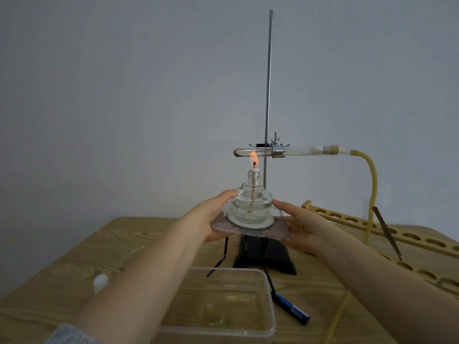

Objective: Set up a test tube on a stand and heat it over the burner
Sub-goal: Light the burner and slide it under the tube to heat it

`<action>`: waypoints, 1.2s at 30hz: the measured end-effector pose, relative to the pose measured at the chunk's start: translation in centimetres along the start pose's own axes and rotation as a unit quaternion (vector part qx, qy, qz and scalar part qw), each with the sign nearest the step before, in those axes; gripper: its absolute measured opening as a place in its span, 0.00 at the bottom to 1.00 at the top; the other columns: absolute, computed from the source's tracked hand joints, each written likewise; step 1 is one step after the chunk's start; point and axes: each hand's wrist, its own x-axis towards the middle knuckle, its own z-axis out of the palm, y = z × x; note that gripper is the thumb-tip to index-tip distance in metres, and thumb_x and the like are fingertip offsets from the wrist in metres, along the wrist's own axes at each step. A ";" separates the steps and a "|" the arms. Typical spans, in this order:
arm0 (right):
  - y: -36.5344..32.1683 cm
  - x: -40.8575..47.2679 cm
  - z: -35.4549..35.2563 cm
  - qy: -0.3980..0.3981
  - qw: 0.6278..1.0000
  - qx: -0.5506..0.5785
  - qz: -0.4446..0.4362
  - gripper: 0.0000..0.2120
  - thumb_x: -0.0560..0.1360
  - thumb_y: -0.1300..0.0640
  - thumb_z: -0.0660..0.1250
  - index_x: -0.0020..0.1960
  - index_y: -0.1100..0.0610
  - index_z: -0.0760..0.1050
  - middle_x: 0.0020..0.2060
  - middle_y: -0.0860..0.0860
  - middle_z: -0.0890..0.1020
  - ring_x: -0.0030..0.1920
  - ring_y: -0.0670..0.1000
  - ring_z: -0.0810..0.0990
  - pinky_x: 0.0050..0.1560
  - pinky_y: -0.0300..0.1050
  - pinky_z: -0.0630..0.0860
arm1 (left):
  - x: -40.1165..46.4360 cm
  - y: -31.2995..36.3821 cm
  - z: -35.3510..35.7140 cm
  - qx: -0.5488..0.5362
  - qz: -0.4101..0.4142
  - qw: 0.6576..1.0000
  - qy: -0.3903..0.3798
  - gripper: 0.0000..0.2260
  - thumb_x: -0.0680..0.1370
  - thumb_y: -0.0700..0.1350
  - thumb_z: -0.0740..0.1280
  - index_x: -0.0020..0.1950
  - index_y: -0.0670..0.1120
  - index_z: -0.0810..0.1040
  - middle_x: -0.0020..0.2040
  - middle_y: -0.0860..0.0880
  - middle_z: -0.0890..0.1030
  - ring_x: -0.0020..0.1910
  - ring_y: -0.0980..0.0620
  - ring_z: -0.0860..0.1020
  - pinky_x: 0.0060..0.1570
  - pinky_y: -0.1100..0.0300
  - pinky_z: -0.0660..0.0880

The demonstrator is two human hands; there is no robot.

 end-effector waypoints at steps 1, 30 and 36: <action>-0.1 -0.1 -0.1 0.000 1.000 0.001 -0.001 0.25 0.70 0.60 0.73 0.62 0.70 0.70 0.53 0.66 0.81 0.50 0.63 0.83 0.38 0.56 0.83 | 0.1 0.0 0.1 -0.001 -0.001 1.000 -0.004 0.21 0.72 0.51 0.72 0.56 0.36 0.75 0.45 0.38 0.81 0.39 0.42 0.81 0.36 0.50 0.81; 1.7 1.3 4.2 -0.006 0.999 -0.034 0.006 0.22 0.70 0.61 0.73 0.60 0.67 0.71 0.49 0.66 0.81 0.45 0.62 0.83 0.27 0.52 0.81 | -1.0 0.8 -4.2 -0.027 0.006 0.999 0.029 0.20 0.73 0.51 0.71 0.53 0.35 0.75 0.45 0.37 0.80 0.41 0.43 0.81 0.36 0.50 0.81; 2.3 2.2 5.1 -0.023 0.999 -0.034 0.020 0.18 0.71 0.60 0.72 0.55 0.69 0.72 0.51 0.66 0.81 0.47 0.62 0.82 0.29 0.53 0.82 | -0.9 1.0 -5.3 -0.027 0.008 0.999 0.044 0.20 0.73 0.51 0.71 0.52 0.35 0.73 0.44 0.37 0.79 0.39 0.43 0.81 0.34 0.51 0.80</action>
